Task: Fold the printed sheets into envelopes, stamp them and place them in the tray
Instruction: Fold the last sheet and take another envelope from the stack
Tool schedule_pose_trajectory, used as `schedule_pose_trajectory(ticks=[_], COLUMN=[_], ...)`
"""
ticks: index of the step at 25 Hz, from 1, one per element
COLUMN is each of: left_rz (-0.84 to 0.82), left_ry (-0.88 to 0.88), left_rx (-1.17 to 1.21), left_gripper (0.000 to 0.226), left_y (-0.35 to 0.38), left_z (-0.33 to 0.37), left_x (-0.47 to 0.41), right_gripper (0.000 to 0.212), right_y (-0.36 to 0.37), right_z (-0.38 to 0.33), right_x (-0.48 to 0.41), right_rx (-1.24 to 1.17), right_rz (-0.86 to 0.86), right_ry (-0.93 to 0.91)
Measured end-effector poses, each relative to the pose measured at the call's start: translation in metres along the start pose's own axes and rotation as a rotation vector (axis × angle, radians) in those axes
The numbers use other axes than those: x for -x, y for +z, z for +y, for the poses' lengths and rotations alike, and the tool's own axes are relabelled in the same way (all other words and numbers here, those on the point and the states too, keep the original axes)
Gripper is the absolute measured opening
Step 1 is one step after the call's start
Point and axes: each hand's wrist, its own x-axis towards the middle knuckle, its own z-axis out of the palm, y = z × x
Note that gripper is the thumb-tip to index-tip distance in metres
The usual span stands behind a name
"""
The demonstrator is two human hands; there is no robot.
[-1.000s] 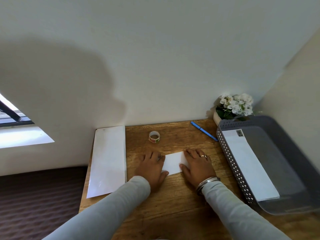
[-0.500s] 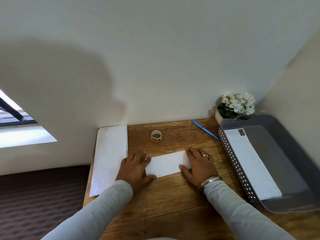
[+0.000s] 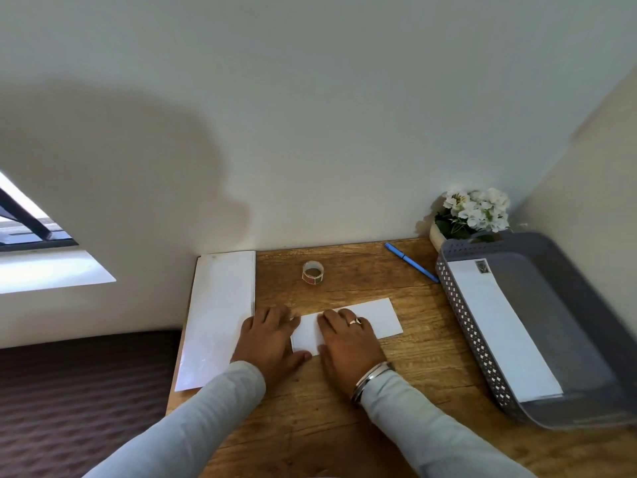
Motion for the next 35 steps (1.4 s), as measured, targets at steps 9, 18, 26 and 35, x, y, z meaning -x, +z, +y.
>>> schedule_pose_trajectory(ticks=[9,18,26,35], left_rz=[-0.069,-0.188,-0.291,-0.346], left_ry=[-0.03,-0.105,-0.075,-0.108], left_rx=[-0.003,0.091,0.041,0.336], left_gripper=[0.084,0.067,0.077,0.067], left_y=[-0.014,-0.026,-0.03,-0.026], left_z=[0.005,0.017,0.023,0.024], left_x=[-0.012,-0.028,-0.038,-0.042], right_gripper=[0.069,0.087,0.089,0.091], right_y=[-0.016,-0.018,-0.018,-0.013], right_z=[0.082,0.082,0.08,0.084], right_x=[0.011,0.012,0.013,0.013], right_rx=[-0.017,-0.06,-0.06,-0.082], right_rz=[0.004,-0.057,-0.059,-0.054], right_ry=[0.272,0.276,0.271,0.266])
